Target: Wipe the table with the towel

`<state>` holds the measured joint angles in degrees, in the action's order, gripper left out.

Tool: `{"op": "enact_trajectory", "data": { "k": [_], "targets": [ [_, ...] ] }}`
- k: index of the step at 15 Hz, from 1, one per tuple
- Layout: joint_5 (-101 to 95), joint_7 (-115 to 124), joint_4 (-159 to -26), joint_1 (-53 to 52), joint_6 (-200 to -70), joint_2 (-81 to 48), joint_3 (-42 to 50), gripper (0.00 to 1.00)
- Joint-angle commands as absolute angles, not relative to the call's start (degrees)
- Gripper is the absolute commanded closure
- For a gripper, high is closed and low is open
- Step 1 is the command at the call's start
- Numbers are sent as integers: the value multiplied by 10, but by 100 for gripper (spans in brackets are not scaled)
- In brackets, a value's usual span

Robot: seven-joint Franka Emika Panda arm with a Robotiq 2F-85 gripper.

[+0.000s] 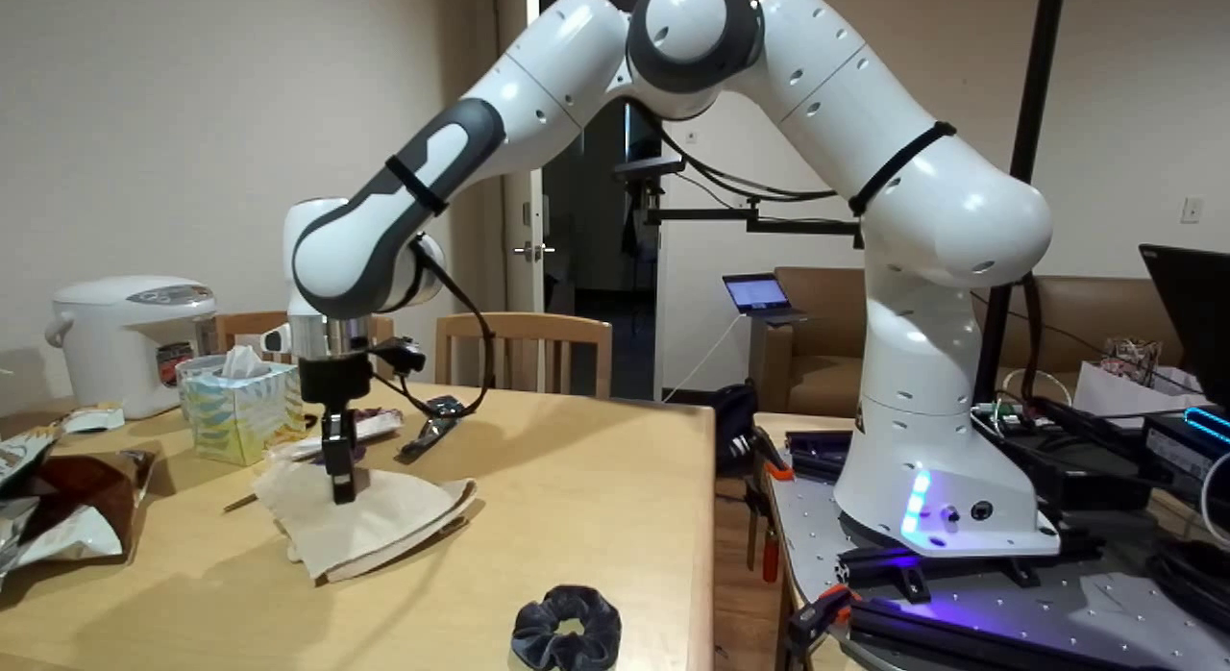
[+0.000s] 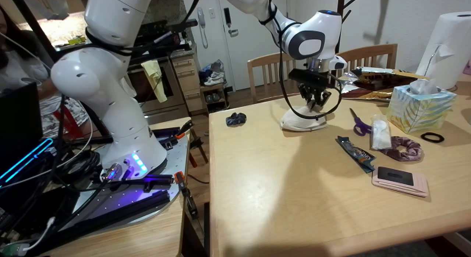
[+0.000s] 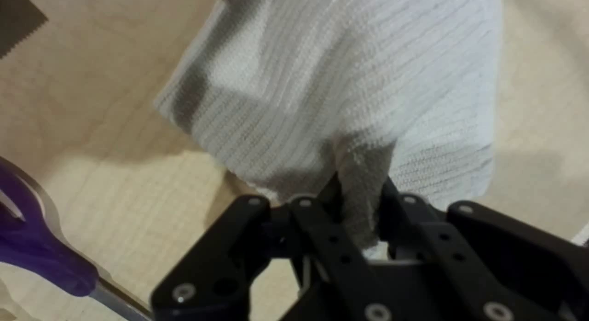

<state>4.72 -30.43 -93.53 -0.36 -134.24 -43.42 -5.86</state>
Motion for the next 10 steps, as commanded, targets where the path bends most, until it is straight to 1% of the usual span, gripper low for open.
{"op": "enact_trajectory", "data": {
  "k": [1, 5, 10],
  "targets": [
    [-12, -230, -897, -33, -1332, -467, -45, 96],
    [-53, -172, -891, -67, -1346, -483, -37, 96],
    [-61, -162, -906, -77, -1396, -500, -42, 96]
  ]
}}
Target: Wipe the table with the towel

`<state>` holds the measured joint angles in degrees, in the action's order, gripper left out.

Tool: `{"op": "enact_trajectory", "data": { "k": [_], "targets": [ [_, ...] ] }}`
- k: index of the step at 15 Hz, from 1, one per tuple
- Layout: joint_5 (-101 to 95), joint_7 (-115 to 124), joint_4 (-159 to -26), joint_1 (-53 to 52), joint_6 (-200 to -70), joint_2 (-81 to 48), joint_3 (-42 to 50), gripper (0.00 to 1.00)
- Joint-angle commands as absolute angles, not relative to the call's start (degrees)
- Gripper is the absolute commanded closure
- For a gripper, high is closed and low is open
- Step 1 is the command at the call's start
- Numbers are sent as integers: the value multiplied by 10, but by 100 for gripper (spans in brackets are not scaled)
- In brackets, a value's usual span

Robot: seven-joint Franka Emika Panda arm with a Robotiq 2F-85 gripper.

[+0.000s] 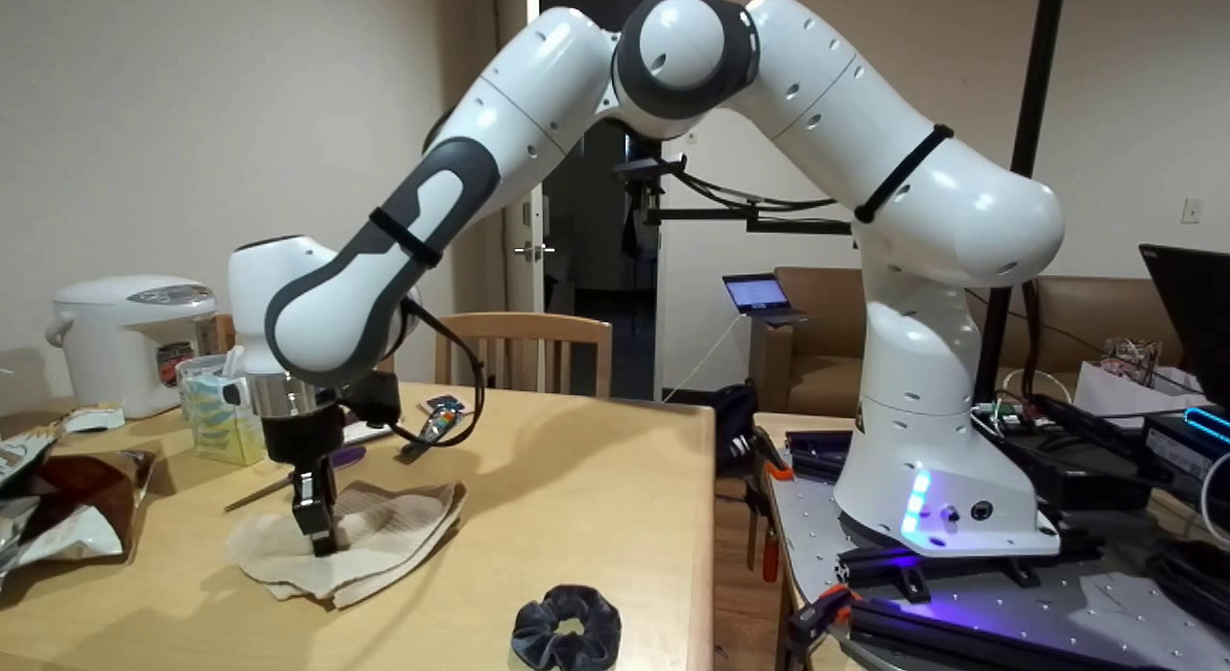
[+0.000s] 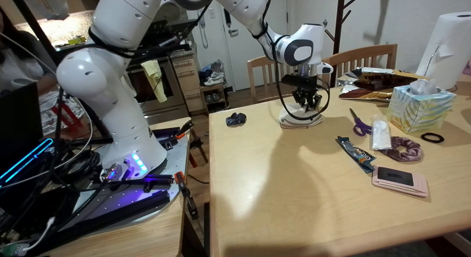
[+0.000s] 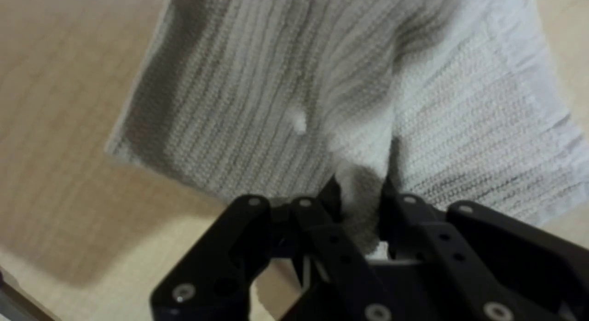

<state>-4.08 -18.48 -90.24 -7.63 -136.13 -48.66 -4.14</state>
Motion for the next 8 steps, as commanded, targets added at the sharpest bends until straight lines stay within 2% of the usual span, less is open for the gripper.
{"op": "enact_trajectory", "data": {
  "k": [1, 8],
  "targets": [
    [-60, -168, -912, -72, -1402, -497, -44, 96],
    [-36, -182, -998, -23, -1499, -467, -56, 96]
  ]
}}
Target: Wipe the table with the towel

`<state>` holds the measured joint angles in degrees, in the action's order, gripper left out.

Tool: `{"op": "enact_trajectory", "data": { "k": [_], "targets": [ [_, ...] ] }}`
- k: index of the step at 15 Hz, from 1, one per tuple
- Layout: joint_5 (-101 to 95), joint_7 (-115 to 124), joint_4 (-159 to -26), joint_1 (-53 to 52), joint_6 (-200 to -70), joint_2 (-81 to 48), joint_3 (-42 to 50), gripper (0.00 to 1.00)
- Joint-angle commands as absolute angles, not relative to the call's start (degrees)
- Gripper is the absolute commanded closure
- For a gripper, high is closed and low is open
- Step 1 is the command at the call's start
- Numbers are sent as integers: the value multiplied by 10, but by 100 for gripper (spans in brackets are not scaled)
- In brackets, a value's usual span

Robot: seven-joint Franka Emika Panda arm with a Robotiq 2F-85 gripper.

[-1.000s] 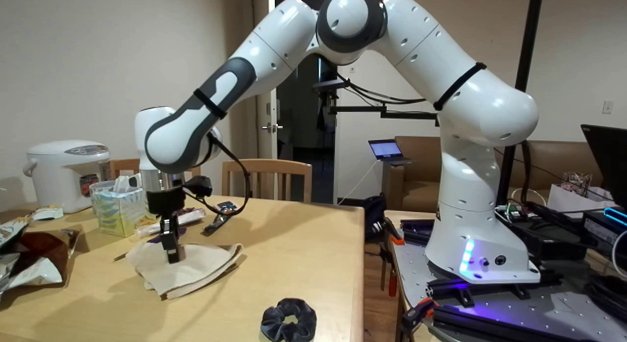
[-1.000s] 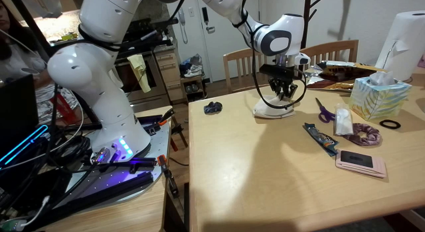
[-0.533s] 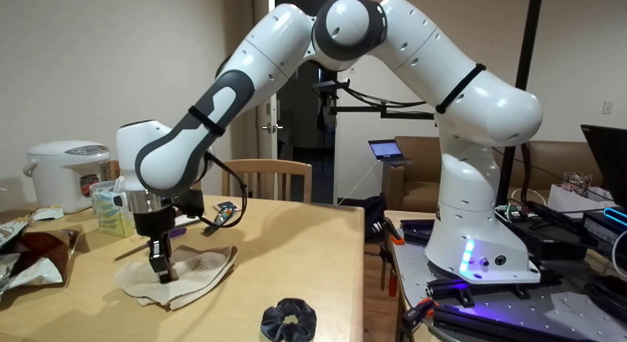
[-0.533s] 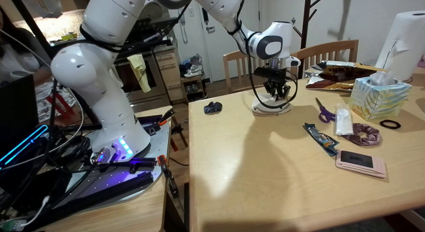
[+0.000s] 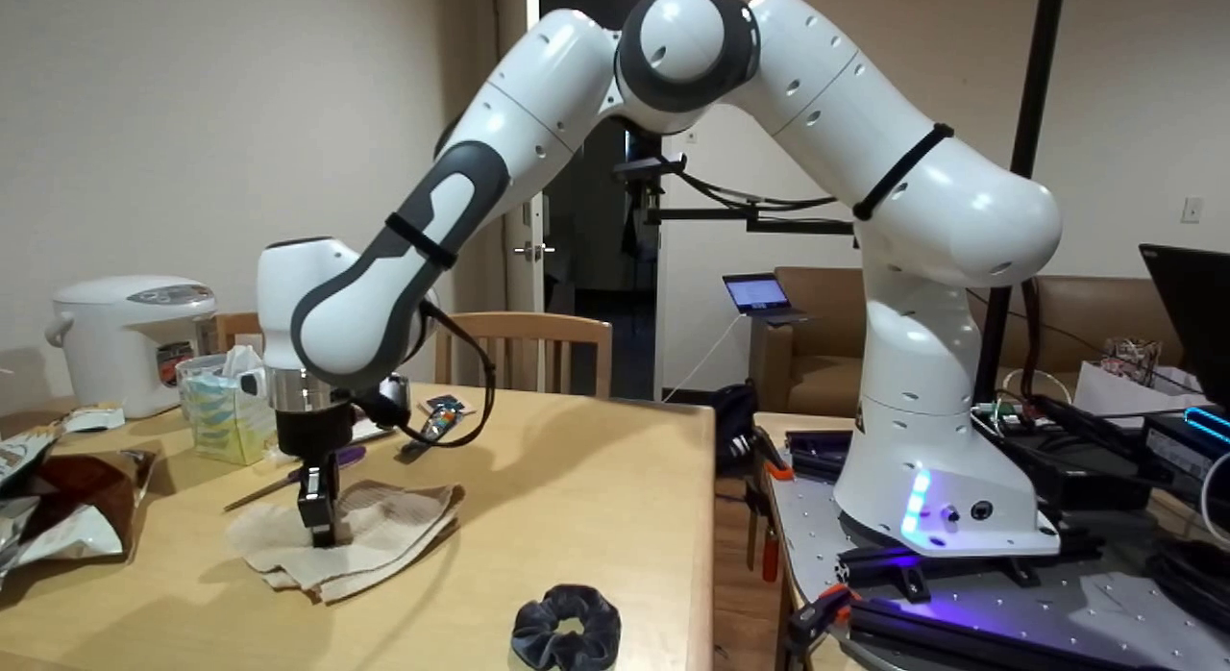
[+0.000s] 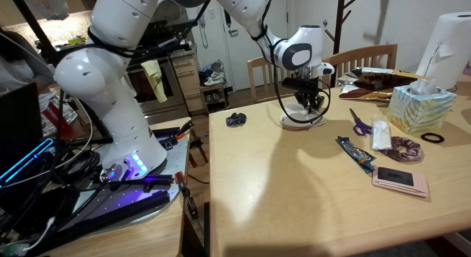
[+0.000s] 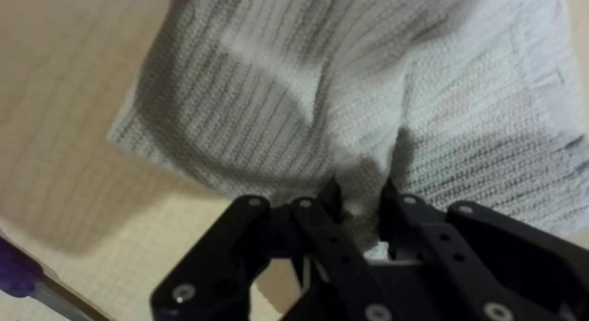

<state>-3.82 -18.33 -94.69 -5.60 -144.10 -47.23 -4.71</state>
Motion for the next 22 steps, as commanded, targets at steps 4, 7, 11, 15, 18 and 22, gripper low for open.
{"op": "enact_trajectory", "data": {
  "k": [4, 7, 11, 15, 18, 22],
  "targets": [
    [-51, -179, -1041, -8, -1531, -448, -44, 96],
    [-76, -175, -1056, -15, -1529, -436, -17, 96],
    [-111, -177, -1059, -10, -1510, -425, 19, 96],
    [-143, -175, -1063, 1, -1512, -419, 60, 96],
    [-149, -187, -1061, 23, -1512, -419, 63, 96],
    [-151, -206, -1055, 40, -1519, -426, 45, 96]
  ]
}}
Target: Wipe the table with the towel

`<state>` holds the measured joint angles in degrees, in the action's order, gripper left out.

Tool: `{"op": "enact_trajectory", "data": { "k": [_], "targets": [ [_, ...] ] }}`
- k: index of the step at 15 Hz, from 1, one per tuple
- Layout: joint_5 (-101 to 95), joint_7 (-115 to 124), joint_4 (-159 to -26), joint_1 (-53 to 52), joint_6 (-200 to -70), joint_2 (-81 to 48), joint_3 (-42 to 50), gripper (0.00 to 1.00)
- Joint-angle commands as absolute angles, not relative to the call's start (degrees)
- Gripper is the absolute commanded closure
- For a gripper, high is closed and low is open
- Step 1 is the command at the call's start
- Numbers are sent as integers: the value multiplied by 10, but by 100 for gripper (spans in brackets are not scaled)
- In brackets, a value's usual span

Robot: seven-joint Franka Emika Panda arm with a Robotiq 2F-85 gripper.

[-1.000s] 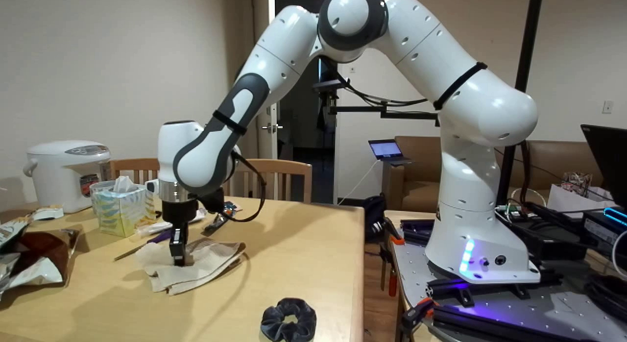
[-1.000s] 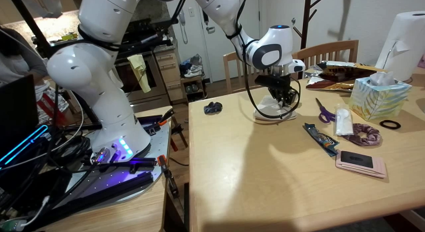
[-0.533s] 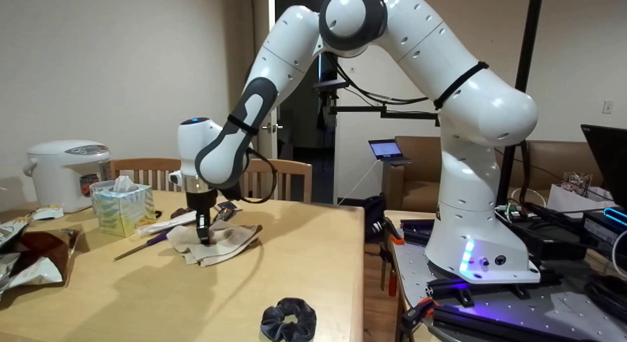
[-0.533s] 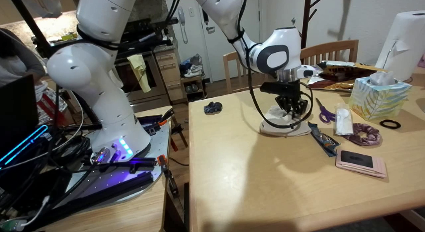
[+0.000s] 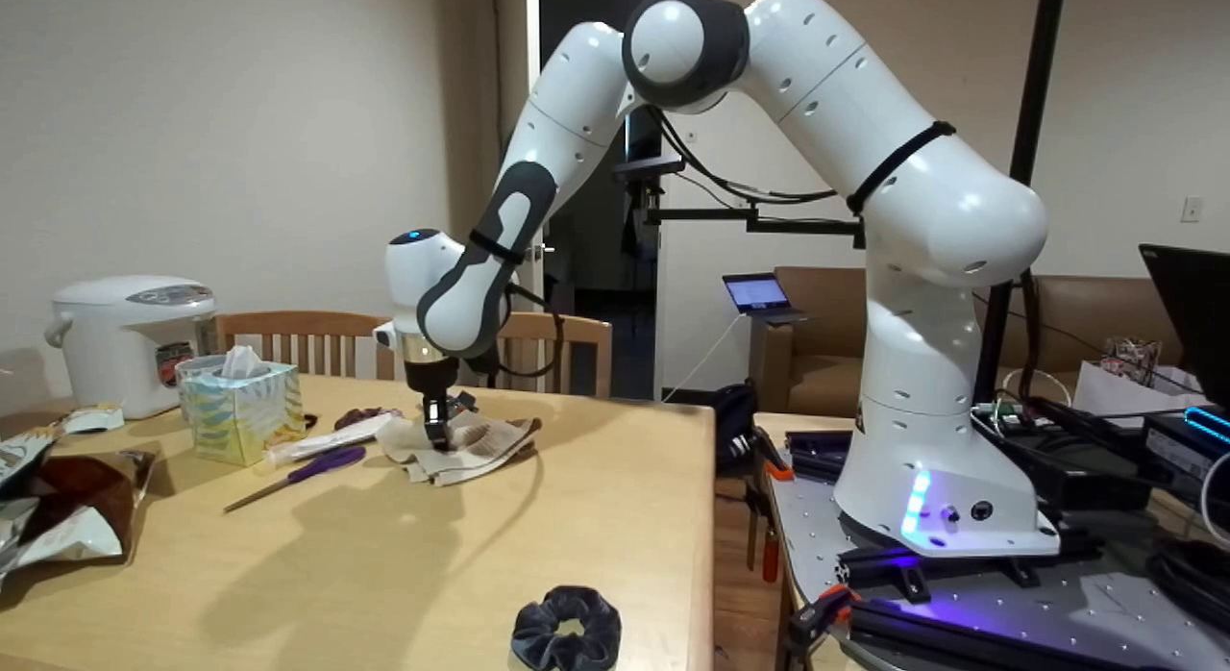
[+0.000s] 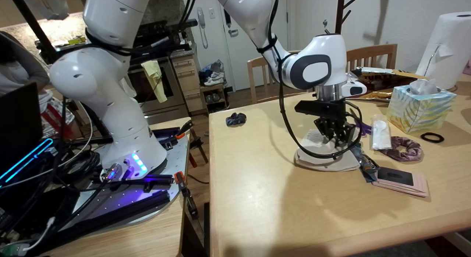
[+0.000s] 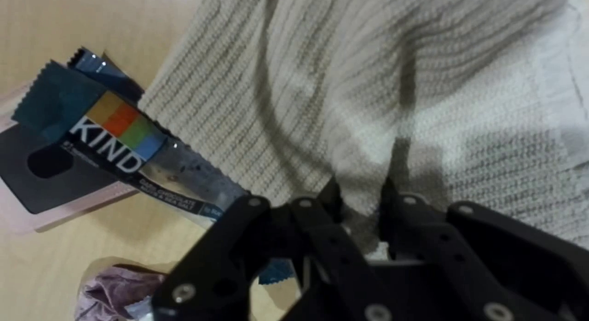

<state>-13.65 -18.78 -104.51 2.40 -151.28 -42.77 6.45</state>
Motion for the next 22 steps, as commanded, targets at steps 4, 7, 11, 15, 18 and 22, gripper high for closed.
{"op": "enact_trajectory", "data": {
  "k": [4, 7, 11, 15, 18, 22],
  "targets": [
    [-147, -233, -1044, 43, -1517, -431, 16, 96],
    [-142, -255, -1032, 39, -1514, -442, -16, 96],
    [-135, -272, -1016, 28, -1500, -452, -58, 96],
    [-128, -272, -999, 16, -1491, -460, -89, 96],
    [-131, -264, -984, -3, -1491, -470, -99, 96],
    [-133, -255, -967, -28, -1490, -485, -99, 96]
  ]
}}
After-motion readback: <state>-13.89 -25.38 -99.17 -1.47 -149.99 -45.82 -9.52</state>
